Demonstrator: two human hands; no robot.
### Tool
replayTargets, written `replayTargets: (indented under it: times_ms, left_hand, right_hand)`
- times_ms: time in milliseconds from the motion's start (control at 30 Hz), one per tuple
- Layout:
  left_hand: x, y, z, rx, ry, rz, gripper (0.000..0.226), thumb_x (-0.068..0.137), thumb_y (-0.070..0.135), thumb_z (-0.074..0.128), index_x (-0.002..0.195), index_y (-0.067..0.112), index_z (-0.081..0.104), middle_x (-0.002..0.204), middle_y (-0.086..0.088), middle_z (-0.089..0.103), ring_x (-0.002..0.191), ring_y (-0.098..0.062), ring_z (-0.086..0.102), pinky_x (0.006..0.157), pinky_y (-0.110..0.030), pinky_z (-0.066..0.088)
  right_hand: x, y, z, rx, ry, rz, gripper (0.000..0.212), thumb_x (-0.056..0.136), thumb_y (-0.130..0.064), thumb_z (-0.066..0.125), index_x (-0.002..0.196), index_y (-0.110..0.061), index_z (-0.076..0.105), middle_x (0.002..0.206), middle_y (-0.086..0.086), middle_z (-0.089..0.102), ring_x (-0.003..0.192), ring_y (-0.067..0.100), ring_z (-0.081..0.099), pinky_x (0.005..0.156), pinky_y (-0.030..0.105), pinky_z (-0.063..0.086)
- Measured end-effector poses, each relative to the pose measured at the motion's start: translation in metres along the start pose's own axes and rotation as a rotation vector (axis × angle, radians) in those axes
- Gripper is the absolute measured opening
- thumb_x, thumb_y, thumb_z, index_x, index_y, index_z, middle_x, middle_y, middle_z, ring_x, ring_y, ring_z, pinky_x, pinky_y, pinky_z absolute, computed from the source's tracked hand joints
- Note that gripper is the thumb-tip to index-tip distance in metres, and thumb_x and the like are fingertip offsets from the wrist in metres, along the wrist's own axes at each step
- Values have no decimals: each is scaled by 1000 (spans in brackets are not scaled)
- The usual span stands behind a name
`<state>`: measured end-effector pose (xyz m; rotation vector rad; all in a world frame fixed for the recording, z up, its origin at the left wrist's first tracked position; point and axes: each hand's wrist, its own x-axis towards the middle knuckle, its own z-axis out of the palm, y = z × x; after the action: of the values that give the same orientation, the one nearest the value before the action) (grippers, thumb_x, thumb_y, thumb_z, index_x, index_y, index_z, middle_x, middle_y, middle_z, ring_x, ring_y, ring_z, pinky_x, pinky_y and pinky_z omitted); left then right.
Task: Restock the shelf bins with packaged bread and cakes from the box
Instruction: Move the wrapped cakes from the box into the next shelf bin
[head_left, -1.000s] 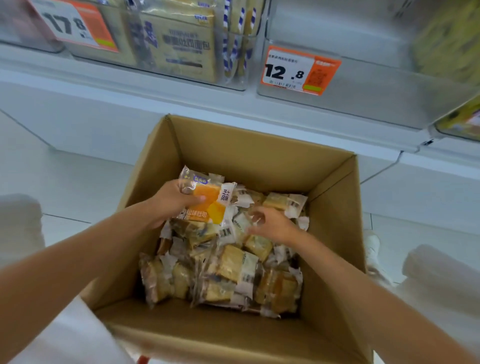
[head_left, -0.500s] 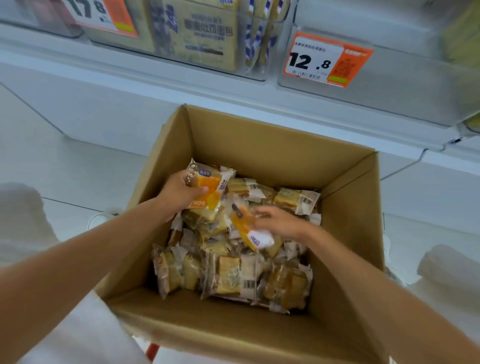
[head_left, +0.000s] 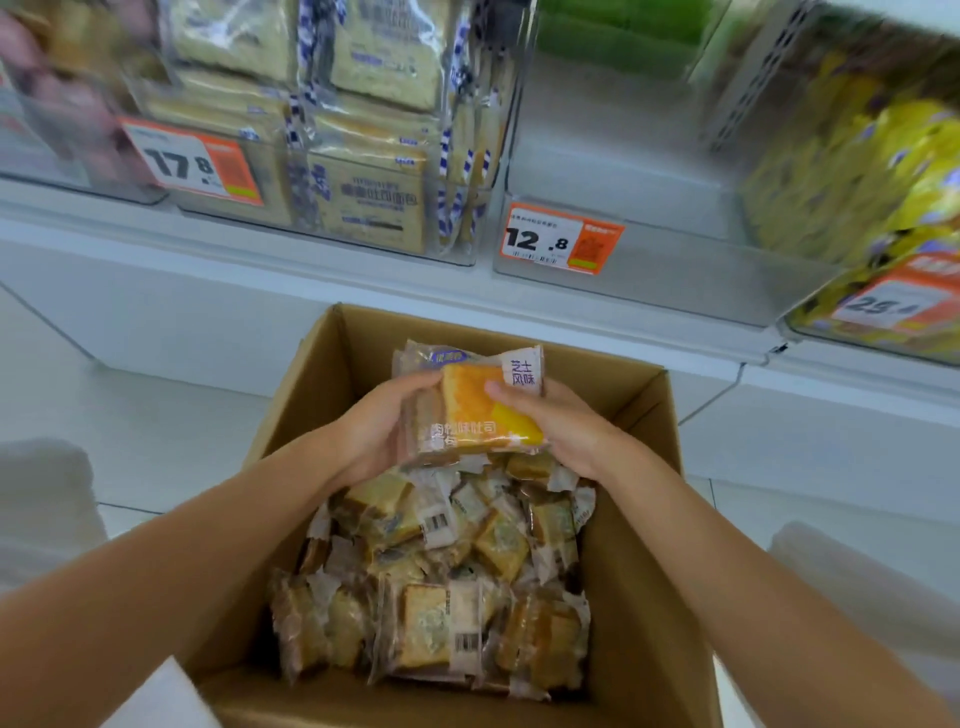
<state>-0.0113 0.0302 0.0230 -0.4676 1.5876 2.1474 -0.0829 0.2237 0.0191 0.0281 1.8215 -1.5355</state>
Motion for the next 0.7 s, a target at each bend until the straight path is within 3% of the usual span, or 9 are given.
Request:
replayTargets:
  times_ms: [133, 200, 267, 367, 433, 533, 633, 700]
  left_hand:
    - [-5, 40, 27, 262, 167, 220, 52, 93, 53, 53, 107, 4, 62, 104, -16, 71, 100, -28, 68, 103, -50, 46]
    - [-5, 64, 41, 301, 200, 318, 37, 96, 45, 55, 106, 9, 58, 97, -16, 70, 89, -15, 71, 93, -30, 54]
    - [-6, 98, 56, 399, 181, 408, 29, 98, 43, 51, 103, 15, 59, 84, 1, 66, 67, 2, 65, 69, -12, 50]
    - [3, 153, 70, 513, 292, 611, 32, 98, 50, 45, 82, 23, 53, 73, 10, 52, 63, -4, 54, 67, -20, 45]
    - [24, 189, 69, 499, 422, 712, 32, 96, 51, 50, 94, 21, 58, 82, 9, 54, 80, -22, 59, 80, -38, 49]
    - [58, 225, 60, 731, 518, 722, 50, 92, 49, 58, 131, 17, 52, 103, 4, 56, 98, -17, 56, 88, -31, 44]
    - [90, 237, 52, 910, 499, 704, 62, 88, 40, 67, 141, 18, 43, 107, -1, 57, 96, -15, 56, 82, -28, 43]
    - [107, 238, 48, 918, 468, 721, 58, 88, 31, 69, 141, 24, 46, 115, -2, 55, 98, -14, 54, 79, -25, 41]
  right_hand:
    - [-25, -30, -2, 83, 59, -126, 67, 59, -37, 83, 118, -14, 63, 104, 5, 75, 99, 22, 71, 97, 44, 52]
    - [-39, -58, -12, 110, 12, -179, 64, 63, -30, 82, 122, -16, 61, 106, 5, 74, 98, 22, 71, 89, 42, 56]
    - [-48, -89, -28, 146, 20, -257, 57, 66, -19, 78, 120, -13, 62, 102, 6, 75, 90, 21, 73, 74, 36, 60]
    - [-52, -138, -57, 239, 140, -322, 47, 71, -10, 75, 116, -5, 63, 93, 8, 75, 77, 18, 73, 62, 31, 60]
    - [-45, -168, -81, 292, 208, -345, 42, 74, -12, 74, 114, -7, 63, 93, 7, 74, 70, 14, 73, 54, 26, 58]
    - [-17, -202, -116, 305, 261, -375, 47, 70, -19, 77, 114, -11, 64, 100, 6, 74, 74, 14, 73, 55, 25, 57]
    - [34, -226, -138, 243, 343, -377, 37, 75, -17, 80, 109, -13, 64, 93, 5, 75, 71, 15, 73, 56, 28, 59]
    - [75, -233, -147, 146, 336, -390, 28, 78, -15, 78, 103, -13, 65, 87, 2, 75, 69, 10, 72, 63, 27, 61]
